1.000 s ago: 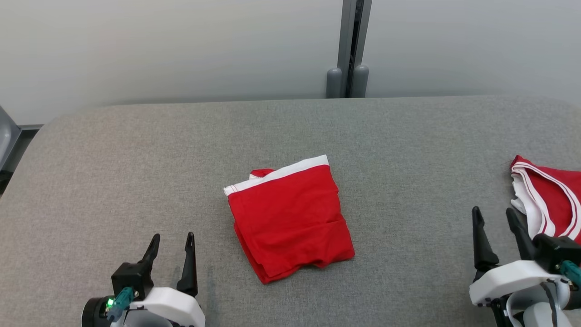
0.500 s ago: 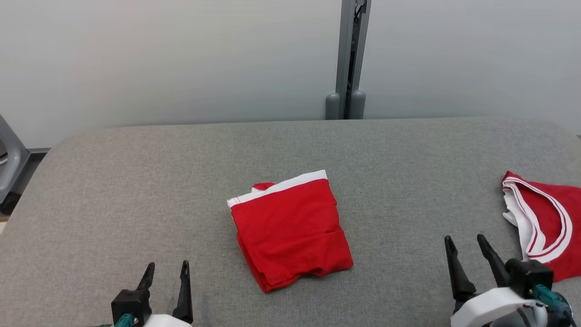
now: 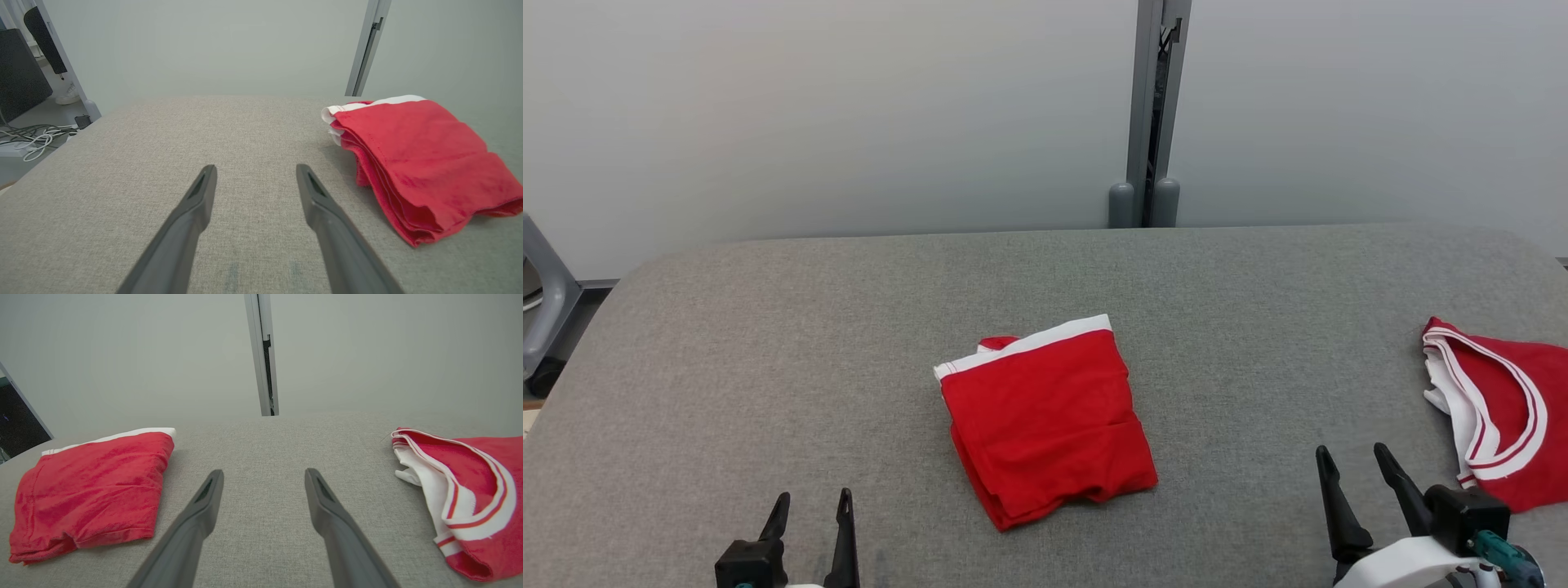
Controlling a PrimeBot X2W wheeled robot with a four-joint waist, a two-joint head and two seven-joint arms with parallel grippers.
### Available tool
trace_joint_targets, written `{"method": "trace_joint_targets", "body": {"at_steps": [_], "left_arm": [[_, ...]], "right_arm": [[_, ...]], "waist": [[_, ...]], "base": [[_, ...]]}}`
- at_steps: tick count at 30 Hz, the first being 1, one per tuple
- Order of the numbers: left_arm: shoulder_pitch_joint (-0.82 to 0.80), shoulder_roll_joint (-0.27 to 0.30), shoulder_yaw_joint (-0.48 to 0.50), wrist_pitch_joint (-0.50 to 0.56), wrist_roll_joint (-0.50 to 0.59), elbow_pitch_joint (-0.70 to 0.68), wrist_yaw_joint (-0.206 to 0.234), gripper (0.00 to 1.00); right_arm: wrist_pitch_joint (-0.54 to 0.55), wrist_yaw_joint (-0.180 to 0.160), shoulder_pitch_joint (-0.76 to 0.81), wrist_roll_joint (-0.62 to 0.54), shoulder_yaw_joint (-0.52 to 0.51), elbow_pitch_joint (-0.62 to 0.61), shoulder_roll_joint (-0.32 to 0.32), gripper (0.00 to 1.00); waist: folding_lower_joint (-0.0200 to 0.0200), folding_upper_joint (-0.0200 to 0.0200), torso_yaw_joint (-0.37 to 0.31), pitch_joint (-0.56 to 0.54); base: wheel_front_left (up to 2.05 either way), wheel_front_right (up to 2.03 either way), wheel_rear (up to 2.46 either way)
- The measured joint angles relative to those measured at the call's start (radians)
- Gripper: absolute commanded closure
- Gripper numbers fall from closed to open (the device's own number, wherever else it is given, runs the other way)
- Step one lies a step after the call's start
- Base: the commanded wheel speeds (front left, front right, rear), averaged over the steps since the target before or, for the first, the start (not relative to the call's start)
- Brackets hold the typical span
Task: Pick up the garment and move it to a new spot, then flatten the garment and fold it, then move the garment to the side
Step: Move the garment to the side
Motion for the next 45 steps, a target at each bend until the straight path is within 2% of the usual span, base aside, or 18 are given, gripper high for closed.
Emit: {"method": "trace_joint_targets", "body": {"at_steps": [12, 24, 29, 34, 42, 43, 44, 45], "left_arm": [[-0.007, 0.0, -0.029, 0.0, -0.009, -0.011, -0.005, 0.0], [-0.047, 0.0, -0.08, 0.0, -0.026, -0.012, -0.013, 0.0], [-0.077, 0.0, -0.105, 0.0, -0.027, -0.019, -0.018, 0.0], [-0.102, 0.0, -0.129, 0.0, -0.033, -0.022, -0.022, 0.0], [-0.11, 0.0, -0.141, 0.0, -0.035, -0.026, -0.017, 0.0], [-0.112, 0.0, -0.141, 0.0, -0.035, -0.027, -0.017, 0.0], [-0.114, 0.0, -0.14, 0.0, -0.035, -0.029, -0.017, 0.0], [-0.116, 0.0, -0.139, 0.0, -0.035, -0.03, -0.017, 0.0]], "right_arm": [[0.0, 0.0, -0.015, 0.036, 0.047, 0.058, 0.0, 0.0], [0.0, 0.0, -0.158, 0.132, 0.163, 0.19, 0.001, 0.0], [0.0, 0.0, -0.233, 0.158, 0.158, 0.233, 0.0, 0.0], [0.0, 0.0, -0.291, 0.132, 0.166, 0.277, 0.001, 0.0], [0.0, 0.0, -0.357, 0.175, 0.181, 0.372, 0.001, 0.0], [0.0, 0.0, -0.366, 0.186, 0.189, 0.384, 0.0, 0.07], [0.0, 0.0, -0.374, 0.195, 0.194, 0.388, 0.001, 0.55], [0.0, 0.0, -0.382, 0.208, 0.198, 0.391, 0.001, 0.67]], "waist": [[0.0, 0.0, 0.026, 0.029], [0.0, 0.0, 0.137, 0.109], [0.0, 0.0, 0.19, 0.15], [0.0, 0.0, 0.238, 0.185], [0.0, 0.0, 0.286, 0.23], [0.0, 0.0, 0.289, 0.236], [0.0, 0.0, 0.29, 0.241], [0.0, 0.0, 0.291, 0.246]], "base": [[0.0, 0.0, 0.0], [0.0, 0.0, 0.0], [0.0, 0.0, 0.0], [0.0, 0.0, 0.0], [0.0, 0.0, 0.0], [0.0, 0.0, 0.0], [0.0, 0.0, 0.0], [0.0, 0.0, 0.0]]}}
